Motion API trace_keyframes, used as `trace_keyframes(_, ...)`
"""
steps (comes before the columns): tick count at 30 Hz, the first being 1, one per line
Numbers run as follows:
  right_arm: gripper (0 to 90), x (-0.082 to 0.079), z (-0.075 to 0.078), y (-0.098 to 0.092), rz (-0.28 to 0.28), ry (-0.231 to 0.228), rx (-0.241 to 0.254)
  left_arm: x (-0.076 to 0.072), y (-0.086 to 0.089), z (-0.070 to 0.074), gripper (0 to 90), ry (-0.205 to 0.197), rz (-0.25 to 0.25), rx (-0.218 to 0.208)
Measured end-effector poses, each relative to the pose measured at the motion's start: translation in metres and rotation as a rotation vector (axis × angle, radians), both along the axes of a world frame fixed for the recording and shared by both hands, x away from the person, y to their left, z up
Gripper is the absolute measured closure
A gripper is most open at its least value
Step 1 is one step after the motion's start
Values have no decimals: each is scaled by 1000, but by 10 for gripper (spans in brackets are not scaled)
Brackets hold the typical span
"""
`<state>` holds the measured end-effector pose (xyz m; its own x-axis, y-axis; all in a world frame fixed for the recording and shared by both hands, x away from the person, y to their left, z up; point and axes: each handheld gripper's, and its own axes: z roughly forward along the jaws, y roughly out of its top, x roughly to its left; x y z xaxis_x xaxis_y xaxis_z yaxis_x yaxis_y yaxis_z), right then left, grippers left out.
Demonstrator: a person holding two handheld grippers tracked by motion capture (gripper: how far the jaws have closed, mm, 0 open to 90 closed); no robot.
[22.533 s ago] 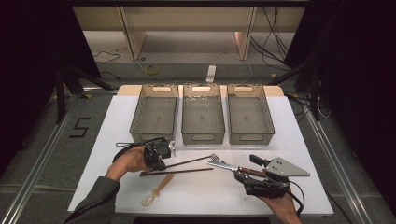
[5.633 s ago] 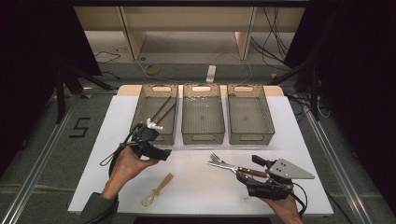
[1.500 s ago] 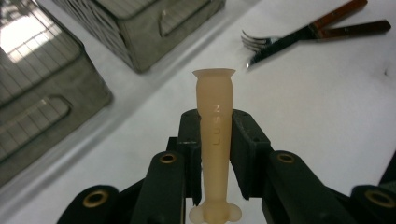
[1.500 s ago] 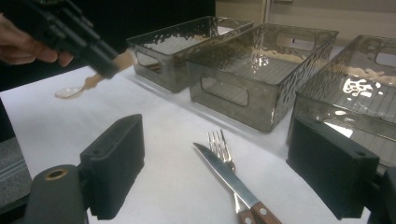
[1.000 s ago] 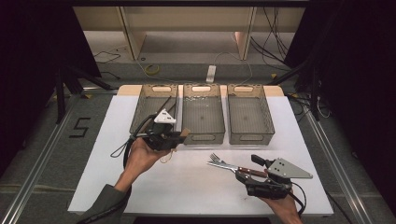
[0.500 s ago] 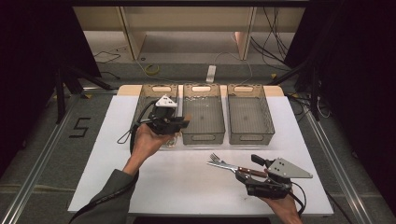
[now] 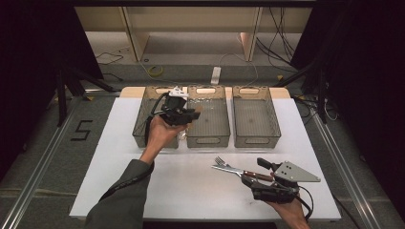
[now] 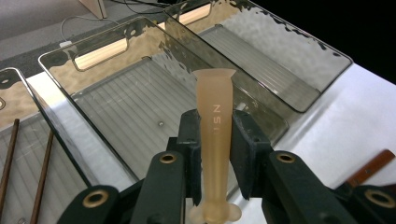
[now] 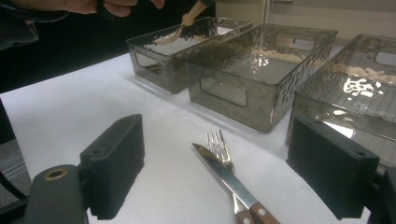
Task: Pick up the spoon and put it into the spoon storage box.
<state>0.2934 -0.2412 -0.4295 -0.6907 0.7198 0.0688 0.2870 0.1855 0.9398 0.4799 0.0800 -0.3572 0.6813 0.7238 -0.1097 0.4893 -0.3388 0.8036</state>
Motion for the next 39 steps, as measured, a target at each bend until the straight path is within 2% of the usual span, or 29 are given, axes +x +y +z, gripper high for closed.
trace_keyframes(8, 192, 0, 0, 0, 2, -2, -1, 16, -6, 2, 744, -35, 25, -8)
trace_keyframes(13, 192, 1, -1, 0, 3, 0, 1, 27, 2, 1, 744, -20, 57, -74)
trace_keyframes(19, 192, 1, -1, 1, 8, -2, 2, 32, -3, -4, 744, -20, 66, -96)
trace_keyframes(39, 192, 1, -1, 1, 11, 6, 3, 48, -20, -13, 742, -32, 86, -82)
